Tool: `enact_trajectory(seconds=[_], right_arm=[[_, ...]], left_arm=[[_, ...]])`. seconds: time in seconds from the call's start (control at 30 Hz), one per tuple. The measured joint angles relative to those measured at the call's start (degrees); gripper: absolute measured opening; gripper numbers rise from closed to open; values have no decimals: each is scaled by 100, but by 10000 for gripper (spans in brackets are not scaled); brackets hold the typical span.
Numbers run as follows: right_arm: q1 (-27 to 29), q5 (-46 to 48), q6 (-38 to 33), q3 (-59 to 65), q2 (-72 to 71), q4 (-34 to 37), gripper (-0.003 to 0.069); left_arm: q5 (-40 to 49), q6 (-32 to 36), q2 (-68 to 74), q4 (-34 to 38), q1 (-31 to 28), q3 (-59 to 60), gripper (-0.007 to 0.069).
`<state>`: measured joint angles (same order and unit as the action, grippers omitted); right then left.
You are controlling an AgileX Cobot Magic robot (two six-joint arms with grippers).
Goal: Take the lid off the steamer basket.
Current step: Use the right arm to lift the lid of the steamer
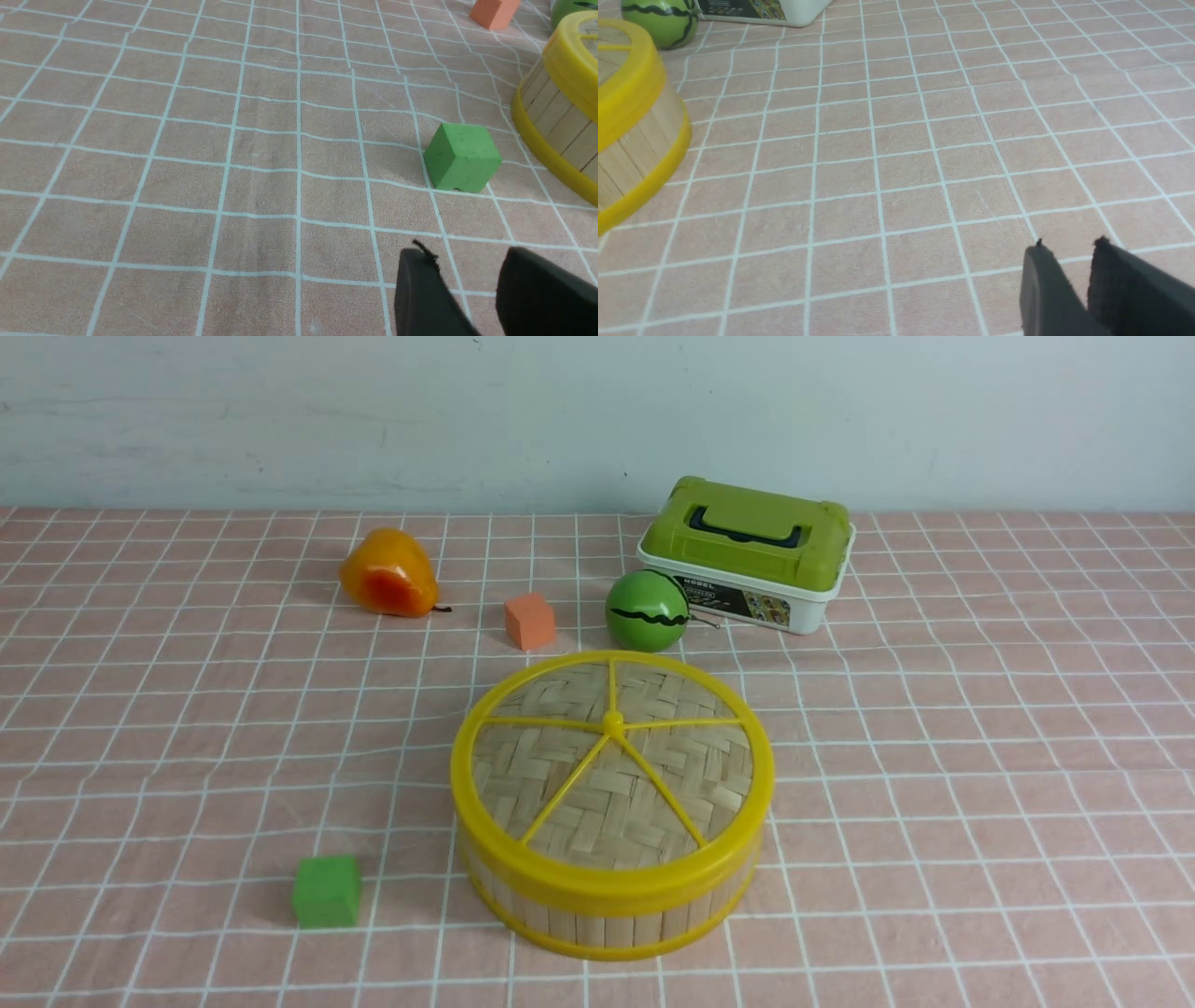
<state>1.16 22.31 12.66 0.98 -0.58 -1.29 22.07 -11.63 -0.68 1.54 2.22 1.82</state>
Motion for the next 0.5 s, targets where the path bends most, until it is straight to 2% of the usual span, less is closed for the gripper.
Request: enact_trajectory(seconds=[0.03, 0.07, 0.27, 0.37, 0.5], right_arm=[[0, 0, 53, 0, 0, 79, 129], [0, -17, 382, 0, 0, 517, 131], [0, -37, 2265, 51, 0, 3550, 137], [0, -85, 2356, 51, 0, 3917, 140], [0, -133, 1893, 51, 0, 3641, 144]], left_arm=[[0, 0, 0, 0, 0, 0, 239], [0, 0, 0, 0, 0, 0, 239], [0, 0, 0, 0, 0, 0, 239], [0, 0, 0, 0, 0, 0, 239], [0, 0, 0, 0, 0, 0, 239]])
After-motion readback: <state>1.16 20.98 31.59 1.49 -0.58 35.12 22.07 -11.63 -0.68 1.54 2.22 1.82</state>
